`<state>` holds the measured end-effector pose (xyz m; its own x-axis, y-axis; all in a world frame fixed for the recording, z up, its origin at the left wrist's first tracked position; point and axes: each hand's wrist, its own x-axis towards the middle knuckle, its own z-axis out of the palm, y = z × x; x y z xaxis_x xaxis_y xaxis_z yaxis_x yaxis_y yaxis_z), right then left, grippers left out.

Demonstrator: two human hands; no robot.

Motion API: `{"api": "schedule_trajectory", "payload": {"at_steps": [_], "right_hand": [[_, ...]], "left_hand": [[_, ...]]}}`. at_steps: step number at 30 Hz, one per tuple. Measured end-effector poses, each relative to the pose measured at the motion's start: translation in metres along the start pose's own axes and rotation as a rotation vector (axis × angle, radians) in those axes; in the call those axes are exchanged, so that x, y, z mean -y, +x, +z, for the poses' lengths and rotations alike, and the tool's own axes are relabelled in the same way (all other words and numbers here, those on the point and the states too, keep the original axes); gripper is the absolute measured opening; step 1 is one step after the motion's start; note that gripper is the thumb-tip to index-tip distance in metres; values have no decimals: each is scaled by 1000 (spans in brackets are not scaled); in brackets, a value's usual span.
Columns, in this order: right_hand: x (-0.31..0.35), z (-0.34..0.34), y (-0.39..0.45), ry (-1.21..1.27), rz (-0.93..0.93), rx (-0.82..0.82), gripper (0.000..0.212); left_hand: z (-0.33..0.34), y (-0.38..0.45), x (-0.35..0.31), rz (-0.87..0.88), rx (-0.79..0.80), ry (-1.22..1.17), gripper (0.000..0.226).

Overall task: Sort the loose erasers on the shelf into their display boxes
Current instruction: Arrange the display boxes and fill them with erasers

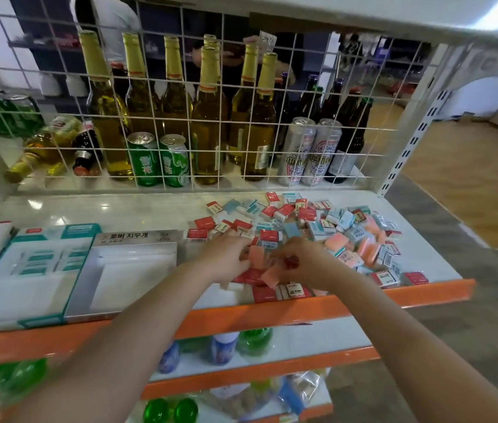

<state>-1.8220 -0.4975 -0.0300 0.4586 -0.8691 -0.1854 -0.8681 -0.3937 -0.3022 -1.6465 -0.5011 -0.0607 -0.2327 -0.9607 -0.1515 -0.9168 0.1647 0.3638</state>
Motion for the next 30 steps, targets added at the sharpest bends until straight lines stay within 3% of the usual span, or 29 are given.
{"api": "schedule_trajectory", "payload": {"at_steps": [6,10,14,23,30], "right_hand": [[-8,1,6,46,-33,34,25],[-13,1,6,124,-17,34,19],[-23,-4,3,278,26,-60,20],[-47,-10,0,342,150,-232,21],[-52,-7,-8,375,161,-270,19]], "left_hand": [[-6,7,5,-7,37,-43,43],[-9,11,6,-22,-20,-137,39],[-11,15,6,-49,-74,-246,35],[-5,27,-3,33,85,-110,47],[-9,31,-6,10,106,-176,22]]}}
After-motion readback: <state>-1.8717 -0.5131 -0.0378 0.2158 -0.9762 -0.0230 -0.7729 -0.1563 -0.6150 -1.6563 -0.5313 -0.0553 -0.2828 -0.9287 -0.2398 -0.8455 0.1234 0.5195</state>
